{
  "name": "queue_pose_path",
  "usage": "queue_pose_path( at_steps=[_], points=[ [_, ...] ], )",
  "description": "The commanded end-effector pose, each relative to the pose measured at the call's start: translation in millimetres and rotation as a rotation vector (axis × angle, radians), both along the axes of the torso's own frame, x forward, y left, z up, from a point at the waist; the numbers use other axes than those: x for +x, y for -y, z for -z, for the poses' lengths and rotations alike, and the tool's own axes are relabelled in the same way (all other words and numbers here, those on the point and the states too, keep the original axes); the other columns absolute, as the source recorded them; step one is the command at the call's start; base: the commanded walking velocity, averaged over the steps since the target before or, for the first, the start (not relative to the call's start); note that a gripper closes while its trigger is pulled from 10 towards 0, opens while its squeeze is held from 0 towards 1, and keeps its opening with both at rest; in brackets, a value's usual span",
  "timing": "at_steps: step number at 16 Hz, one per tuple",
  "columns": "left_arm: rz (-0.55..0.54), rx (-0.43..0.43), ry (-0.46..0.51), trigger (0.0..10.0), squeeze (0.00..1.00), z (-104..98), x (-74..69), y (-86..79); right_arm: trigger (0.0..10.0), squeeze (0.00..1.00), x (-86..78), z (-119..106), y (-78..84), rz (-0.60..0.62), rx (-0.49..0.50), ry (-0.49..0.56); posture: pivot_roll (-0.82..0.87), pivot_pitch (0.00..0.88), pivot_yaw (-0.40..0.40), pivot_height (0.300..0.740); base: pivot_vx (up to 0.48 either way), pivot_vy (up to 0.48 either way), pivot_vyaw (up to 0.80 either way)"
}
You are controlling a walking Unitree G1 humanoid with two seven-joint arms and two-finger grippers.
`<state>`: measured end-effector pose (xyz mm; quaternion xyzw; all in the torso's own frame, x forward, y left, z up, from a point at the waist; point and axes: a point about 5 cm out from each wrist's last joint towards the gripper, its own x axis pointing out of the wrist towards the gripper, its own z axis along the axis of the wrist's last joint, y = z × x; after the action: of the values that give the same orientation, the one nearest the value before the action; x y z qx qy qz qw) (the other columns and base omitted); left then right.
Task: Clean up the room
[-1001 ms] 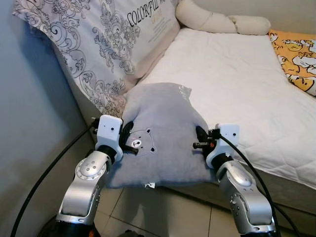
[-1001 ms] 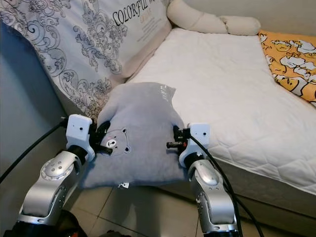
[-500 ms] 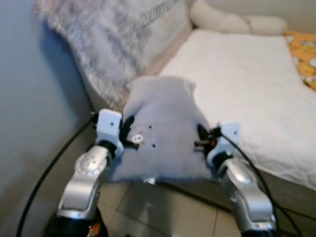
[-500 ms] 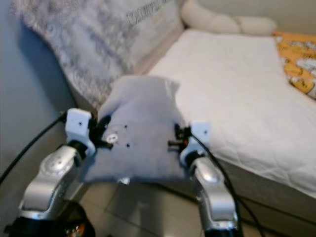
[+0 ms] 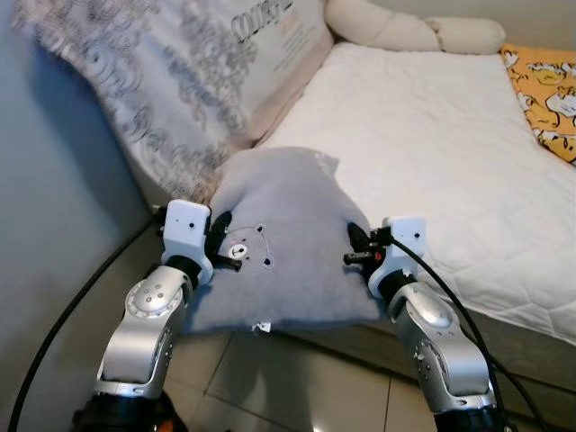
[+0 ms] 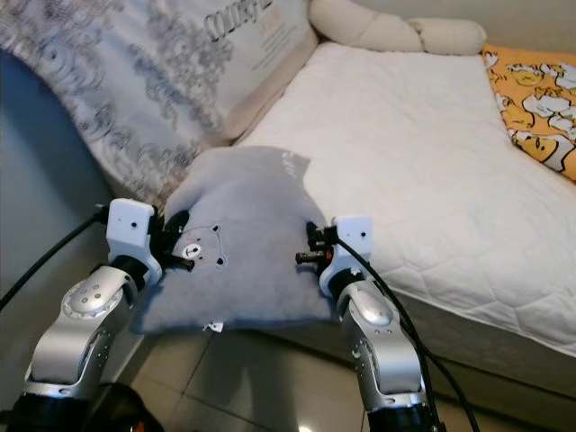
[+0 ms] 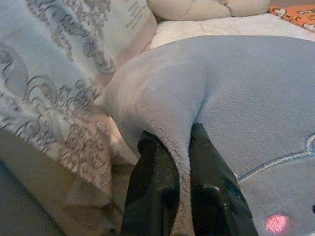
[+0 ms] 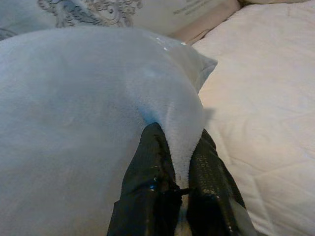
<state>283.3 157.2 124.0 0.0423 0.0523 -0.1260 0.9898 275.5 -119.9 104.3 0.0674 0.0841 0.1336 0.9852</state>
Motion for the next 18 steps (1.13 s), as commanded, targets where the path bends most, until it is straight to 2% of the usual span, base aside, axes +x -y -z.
queue_pose_path(
  at_steps=[1, 18],
  points=[
    [-0.037, 0.004, 0.041, 10.0, 0.00, -9, 1.7, -6.6, 10.0, 0.00, 2.7, -2, 18.1, 0.063, -0.019, 0.015, -0.07, 0.000, 0.032, 0.740, 0.289, 0.000, 0.00],
    [-0.025, 0.014, 0.046, 10.0, 0.00, -10, -0.4, -9.7, 10.0, 0.00, 3.4, -2, 7.1, 0.005, -0.023, 0.029, -0.07, 0.000, 0.026, 0.740, 0.318, 0.000, 0.00]
  ],
)
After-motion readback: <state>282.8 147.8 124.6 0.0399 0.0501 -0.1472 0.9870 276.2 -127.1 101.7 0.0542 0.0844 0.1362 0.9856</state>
